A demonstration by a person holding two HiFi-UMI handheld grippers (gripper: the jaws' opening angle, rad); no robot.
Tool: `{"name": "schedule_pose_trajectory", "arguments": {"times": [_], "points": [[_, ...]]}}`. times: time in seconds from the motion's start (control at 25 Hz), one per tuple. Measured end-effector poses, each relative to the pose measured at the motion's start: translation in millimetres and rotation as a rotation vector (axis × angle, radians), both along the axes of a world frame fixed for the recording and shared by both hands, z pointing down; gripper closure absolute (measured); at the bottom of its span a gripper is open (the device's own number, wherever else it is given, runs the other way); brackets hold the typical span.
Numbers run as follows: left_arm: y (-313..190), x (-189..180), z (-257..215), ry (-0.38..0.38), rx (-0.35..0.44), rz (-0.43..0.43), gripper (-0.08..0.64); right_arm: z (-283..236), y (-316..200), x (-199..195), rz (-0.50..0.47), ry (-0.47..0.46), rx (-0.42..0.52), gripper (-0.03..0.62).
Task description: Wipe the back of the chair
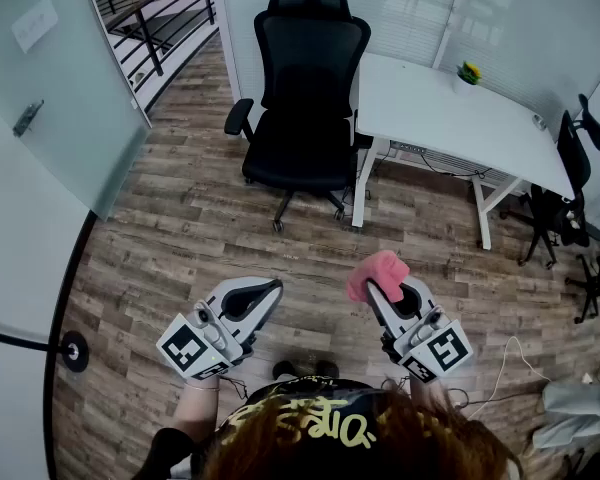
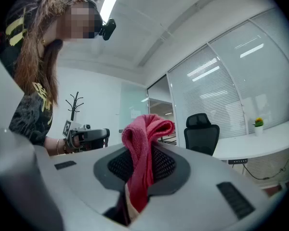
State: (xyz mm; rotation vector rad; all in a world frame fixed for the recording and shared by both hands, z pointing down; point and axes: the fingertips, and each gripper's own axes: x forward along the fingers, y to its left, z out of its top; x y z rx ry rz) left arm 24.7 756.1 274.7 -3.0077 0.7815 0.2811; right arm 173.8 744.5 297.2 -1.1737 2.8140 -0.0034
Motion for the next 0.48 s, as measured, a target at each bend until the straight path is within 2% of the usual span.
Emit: {"name": "schedule_pose_trajectory", "arguments": {"times": [0.48], "points": [[4, 9, 3, -0.005, 0.002, -0.002, 0.568, 4, 3, 11, 0.012, -0.003, -0.008, 0.526]]}}
